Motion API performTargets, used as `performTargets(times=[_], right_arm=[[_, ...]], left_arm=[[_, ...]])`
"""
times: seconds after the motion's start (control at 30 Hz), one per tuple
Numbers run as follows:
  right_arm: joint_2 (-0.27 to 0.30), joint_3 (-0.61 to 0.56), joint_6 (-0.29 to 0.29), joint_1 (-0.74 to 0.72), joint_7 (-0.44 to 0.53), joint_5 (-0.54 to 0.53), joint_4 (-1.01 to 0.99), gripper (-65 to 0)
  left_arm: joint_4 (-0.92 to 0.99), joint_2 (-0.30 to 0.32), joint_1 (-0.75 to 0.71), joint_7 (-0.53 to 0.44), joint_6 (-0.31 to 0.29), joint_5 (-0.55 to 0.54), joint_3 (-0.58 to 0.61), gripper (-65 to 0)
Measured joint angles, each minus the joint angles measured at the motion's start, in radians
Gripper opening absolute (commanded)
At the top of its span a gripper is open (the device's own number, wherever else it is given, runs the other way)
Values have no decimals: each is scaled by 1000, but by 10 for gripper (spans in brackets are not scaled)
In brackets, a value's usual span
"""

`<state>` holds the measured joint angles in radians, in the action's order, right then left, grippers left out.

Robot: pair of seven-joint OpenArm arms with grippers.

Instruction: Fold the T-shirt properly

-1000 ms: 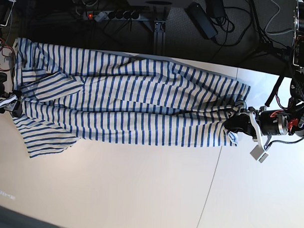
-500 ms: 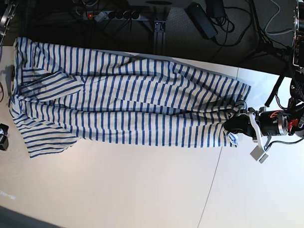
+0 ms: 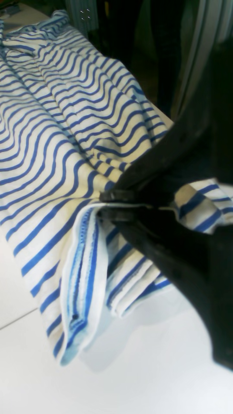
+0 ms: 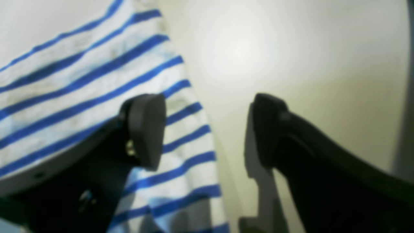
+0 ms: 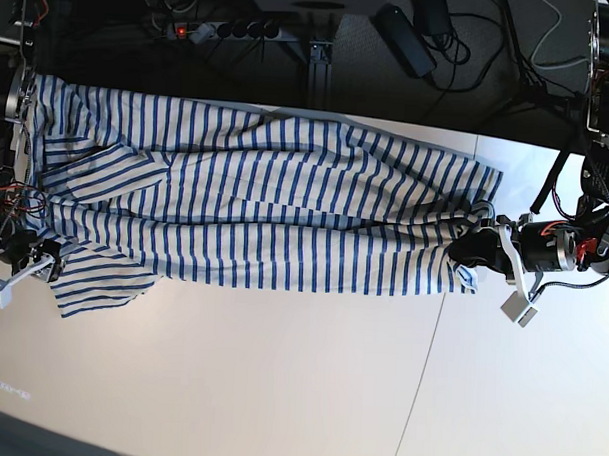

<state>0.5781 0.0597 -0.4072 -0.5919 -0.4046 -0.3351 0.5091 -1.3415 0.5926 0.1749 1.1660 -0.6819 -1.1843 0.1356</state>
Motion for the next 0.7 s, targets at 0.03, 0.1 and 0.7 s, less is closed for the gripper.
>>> performTargets(times=[0.03,0.1,0.7], right_arm=[[-11,1,0,-6,1,16,-10,-228],[-35,1,0,-7,23,23,-18,-228],[-99,2,0,-15,42,2,-16,-650]], left_arm=[[0,0,0,0,0,-5,0,-650],[0,0,0,0,0,-3,0,-650],[0,0,1,0,0,-4,0,-650]])
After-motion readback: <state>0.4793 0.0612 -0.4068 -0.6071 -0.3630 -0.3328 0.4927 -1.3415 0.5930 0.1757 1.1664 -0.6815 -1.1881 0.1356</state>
